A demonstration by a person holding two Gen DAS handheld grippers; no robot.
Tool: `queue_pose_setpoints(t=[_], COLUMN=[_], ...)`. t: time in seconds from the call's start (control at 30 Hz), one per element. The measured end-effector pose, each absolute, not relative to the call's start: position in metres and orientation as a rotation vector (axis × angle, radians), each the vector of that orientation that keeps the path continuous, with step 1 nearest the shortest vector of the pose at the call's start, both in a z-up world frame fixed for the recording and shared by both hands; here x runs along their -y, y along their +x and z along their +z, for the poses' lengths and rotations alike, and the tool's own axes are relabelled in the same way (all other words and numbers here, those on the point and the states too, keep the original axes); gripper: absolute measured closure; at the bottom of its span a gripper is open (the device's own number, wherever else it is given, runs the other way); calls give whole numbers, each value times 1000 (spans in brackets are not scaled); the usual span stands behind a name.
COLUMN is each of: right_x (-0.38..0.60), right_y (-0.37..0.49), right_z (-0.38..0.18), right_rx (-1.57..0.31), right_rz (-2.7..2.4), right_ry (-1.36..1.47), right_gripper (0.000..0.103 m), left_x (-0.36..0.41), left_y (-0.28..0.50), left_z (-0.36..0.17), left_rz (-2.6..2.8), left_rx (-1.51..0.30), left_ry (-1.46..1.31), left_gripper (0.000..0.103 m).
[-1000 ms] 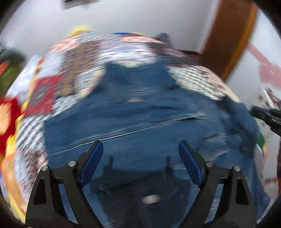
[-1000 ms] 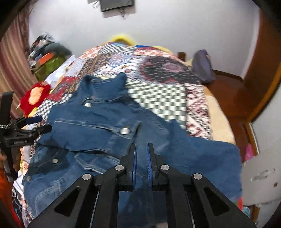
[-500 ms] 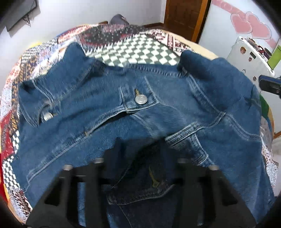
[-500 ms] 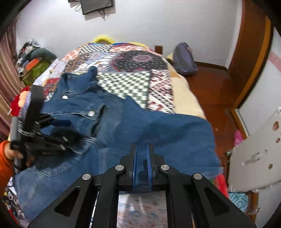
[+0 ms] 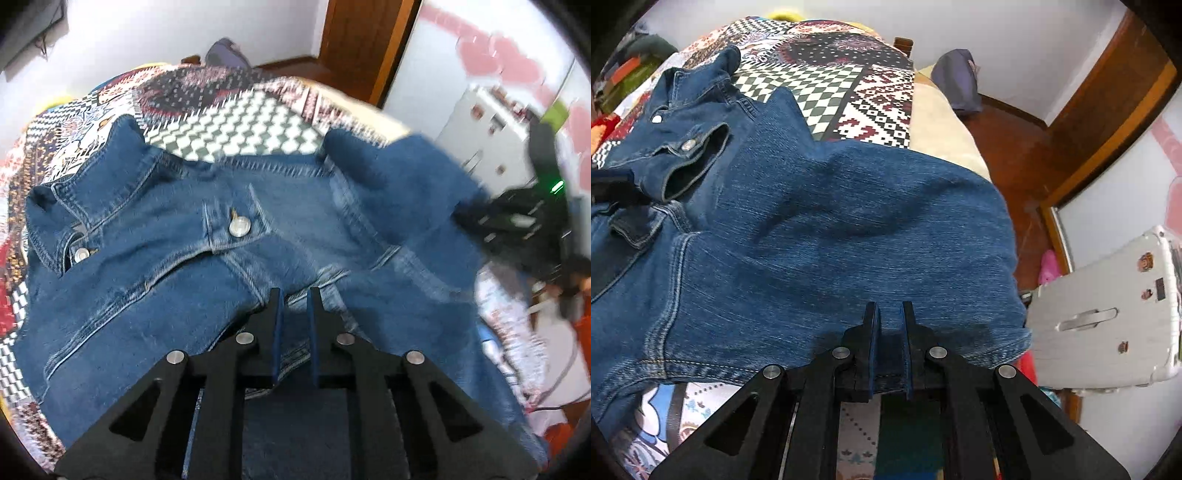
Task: Fold large clothes
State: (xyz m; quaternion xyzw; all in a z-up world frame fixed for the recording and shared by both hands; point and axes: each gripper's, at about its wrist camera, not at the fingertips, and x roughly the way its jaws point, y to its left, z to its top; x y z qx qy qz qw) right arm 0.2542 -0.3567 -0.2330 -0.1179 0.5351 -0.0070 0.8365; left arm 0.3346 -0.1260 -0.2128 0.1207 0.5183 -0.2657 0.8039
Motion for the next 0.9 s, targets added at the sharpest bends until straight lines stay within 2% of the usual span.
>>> queue_pose_setpoints(t=[0.2, 0.23, 0.33, 0.37, 0.43, 0.6, 0.73, 0.83, 0.9], right_x=[371, 373, 374, 373, 372, 376, 380, 383, 393], right_y=[247, 244, 240, 238, 236, 225, 215, 206, 197], right_z=[-232, -232, -232, -231, -230, -223, -217, -214, -218], right_rx=[-1126, -1123, -1112, -1109, -1106, -1099, -1089, -1094, -1119], right_rz=[-35, -33, -40, -48, -56, -58, -58, -82, -163], right_ry=[-247, -253, -278, -289, -299, -295, -283, -290, -335], right_gripper=[96, 96, 96, 96, 96, 96, 96, 96, 96], left_x=[120, 116, 103, 99, 91, 80, 79, 78, 72], left_y=[331, 329, 325, 324, 328, 349, 365, 371, 369], left_z=[-217, -212, -193, -187, -178, -182, -213, -250, -255], left_rz=[-537, -534, -508, -497, -448, -362, -336, -345, -339], left_rx=[-1142, -1127, -1062, -1033, -996, -1007, -1067, -1184, -1167], left_ry=[252, 244, 211, 203, 217, 263, 267, 221, 169], left_gripper=[90, 83, 42, 35, 32, 32, 23, 22, 21])
